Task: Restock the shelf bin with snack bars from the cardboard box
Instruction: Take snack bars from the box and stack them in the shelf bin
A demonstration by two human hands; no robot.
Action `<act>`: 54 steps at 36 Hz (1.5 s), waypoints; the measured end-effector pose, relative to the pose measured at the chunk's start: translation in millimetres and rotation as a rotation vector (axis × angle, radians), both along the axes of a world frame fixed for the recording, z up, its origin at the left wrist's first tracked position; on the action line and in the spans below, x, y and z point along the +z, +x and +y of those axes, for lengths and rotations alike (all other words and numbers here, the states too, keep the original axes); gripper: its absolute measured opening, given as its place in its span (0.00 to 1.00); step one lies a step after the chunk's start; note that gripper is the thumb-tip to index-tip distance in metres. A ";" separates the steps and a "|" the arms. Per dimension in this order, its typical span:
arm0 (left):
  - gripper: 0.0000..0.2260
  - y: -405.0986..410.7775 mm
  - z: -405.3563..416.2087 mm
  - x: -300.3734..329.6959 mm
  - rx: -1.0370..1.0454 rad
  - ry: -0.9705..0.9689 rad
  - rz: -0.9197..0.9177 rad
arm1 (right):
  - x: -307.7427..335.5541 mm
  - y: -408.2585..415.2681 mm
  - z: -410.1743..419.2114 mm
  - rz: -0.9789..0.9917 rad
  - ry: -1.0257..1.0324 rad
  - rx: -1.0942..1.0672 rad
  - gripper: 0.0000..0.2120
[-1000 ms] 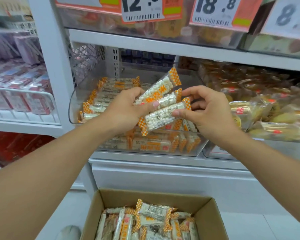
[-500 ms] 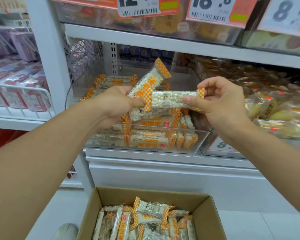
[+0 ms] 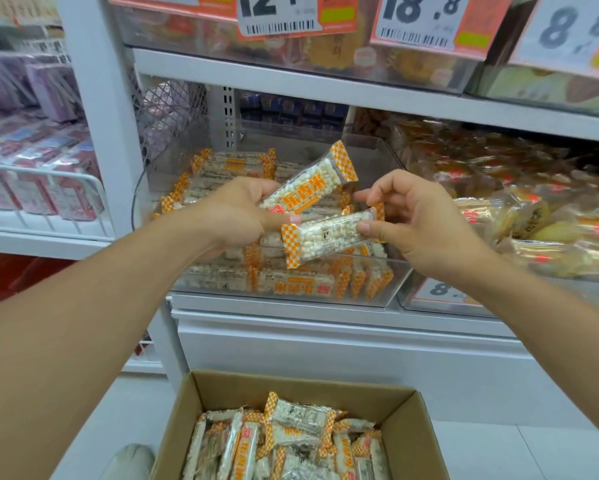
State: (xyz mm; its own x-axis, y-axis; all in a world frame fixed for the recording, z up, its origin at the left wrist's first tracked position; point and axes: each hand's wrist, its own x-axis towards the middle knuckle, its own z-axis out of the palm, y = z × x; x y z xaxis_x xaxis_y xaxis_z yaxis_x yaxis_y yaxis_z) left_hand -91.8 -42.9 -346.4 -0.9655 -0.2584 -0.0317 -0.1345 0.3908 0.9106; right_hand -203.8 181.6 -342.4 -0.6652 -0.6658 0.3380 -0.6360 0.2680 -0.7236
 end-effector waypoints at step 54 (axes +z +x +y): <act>0.11 24.8 1.4 0.9 0.126 -0.809 0.246 | 11.1 25.5 -21.0 0.180 0.441 -0.235 0.17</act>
